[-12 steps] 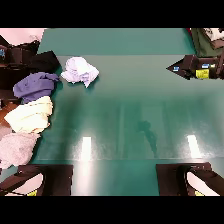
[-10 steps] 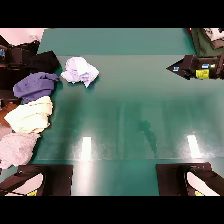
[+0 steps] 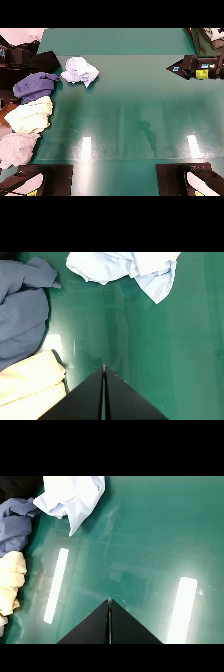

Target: Fold the shirts.

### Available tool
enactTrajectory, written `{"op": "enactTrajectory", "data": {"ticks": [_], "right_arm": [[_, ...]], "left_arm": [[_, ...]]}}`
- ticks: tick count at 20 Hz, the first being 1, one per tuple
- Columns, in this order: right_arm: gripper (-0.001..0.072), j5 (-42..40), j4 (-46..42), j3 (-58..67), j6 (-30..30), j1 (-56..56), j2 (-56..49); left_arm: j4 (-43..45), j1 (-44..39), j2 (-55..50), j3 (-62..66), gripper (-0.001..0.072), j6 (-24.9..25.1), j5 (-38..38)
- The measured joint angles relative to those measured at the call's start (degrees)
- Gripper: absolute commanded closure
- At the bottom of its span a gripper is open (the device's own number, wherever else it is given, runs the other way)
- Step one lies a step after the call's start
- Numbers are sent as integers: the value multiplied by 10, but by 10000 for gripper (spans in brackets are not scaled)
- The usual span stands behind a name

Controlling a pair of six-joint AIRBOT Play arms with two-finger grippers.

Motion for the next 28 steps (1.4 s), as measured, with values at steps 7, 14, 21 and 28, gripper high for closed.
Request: {"op": "enactTrajectory", "data": {"ticks": [7, 14, 21, 28], "right_arm": [[689, -17, 0, 0, 0, 0, 0], [689, -28, 0, 0, 0, 0, 0], [688, -13, 0, 0, 0, 0, 0], [689, 2, -2, 0, 0, 0, 0]], "left_arm": [[-12, 0, -2, 0, 678, 0, 63], [-126, 0, -89, -21, 61, 2, 139], [-265, -12, -290, -30, 62, 30, 273], [-317, -35, -383, -25, 505, 44, 369]]}}
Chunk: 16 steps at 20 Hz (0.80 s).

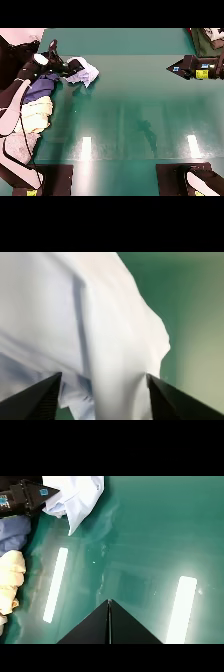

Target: Fold the shirts.

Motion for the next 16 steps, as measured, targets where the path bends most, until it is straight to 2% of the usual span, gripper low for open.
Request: {"op": "enactTrajectory", "data": {"ticks": [1, 5, 10, 12, 16], "right_arm": [[689, 0, 0, 0, 0, 0, 0], [689, 0, 0, 1, 0, 0, 0], [689, -1, 0, 49, -1, 0, 0], [689, -1, 0, 87, -6, 0, 0], [689, -4, 0, 162, -14, 0, 0]], "left_arm": [[-7, -2, -4, 1, 671, 0, 6], [-40, -6, -13, 43, 680, 14, -14], [-94, -8, -9, 240, 681, 61, -177], [-150, -8, 24, 288, 680, 88, -233], [-238, -12, 139, 289, 680, 144, -290]]}}
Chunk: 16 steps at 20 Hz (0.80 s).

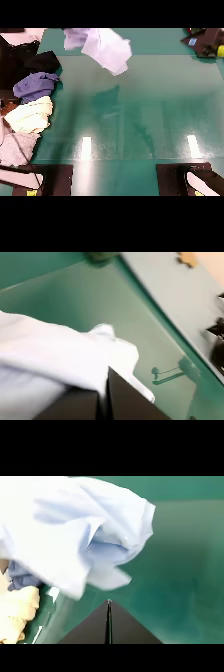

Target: Fold the shirts.

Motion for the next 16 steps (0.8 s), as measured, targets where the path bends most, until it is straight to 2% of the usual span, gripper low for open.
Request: {"op": "enactTrajectory", "data": {"ticks": [4, 8, 11, 12, 13, 14, 16], "right_arm": [[688, -1, 0, 61, -2, 0, 0], [689, 3, 0, 97, -3, 0, 0], [689, 18, 0, 110, -3, 0, 1], [689, 25, 1, 113, -3, 0, 2], [688, 31, 0, 114, -3, 0, 2], [689, 37, 1, 116, -3, 0, 2], [688, 47, 0, 117, -3, 0, 2]], "left_arm": [[-5, -31, 90, -10, 680, 31, -56], [94, -90, 121, -50, 680, 26, -102], [161, -138, 126, -147, 678, 17, -110], [176, -151, 127, -186, 516, 16, -106], [190, -161, 128, -227, 190, 16, -93], [202, -167, 128, -259, 38, 16, -81], [231, -161, 129, -303, 42, 7, -66]]}}
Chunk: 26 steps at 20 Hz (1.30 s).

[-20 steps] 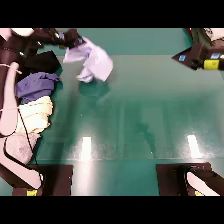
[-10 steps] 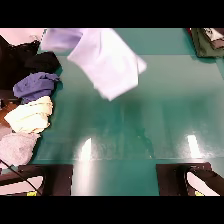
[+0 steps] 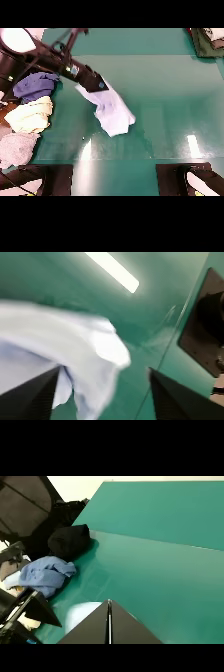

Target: Fold the shirts.

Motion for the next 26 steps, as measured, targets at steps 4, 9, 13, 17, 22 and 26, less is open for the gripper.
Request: {"op": "enactTrajectory", "data": {"ticks": [4, 9, 13, 17, 22, 26], "right_arm": [[689, 12, -1, 1, 0, 0, 0], [689, 17, -1, 1, 0, 0, -1], [689, 20, -1, 1, 0, 0, -2], [688, 22, -1, 1, 0, 0, -2], [689, 26, -1, 1, 0, 0, -2], [689, 43, -1, 1, 0, 0, -2]], "left_arm": [[27, 57, 16, -40, 43, -24, -35], [16, 92, 67, -222, 42, -34, -18], [-78, 98, 82, -388, 43, -15, 98], [-154, 99, 72, -471, 43, -4, 221], [-240, 68, 32, -496, 43, 22, 312], [-286, 43, 9, -499, 684, 30, 377]]}}
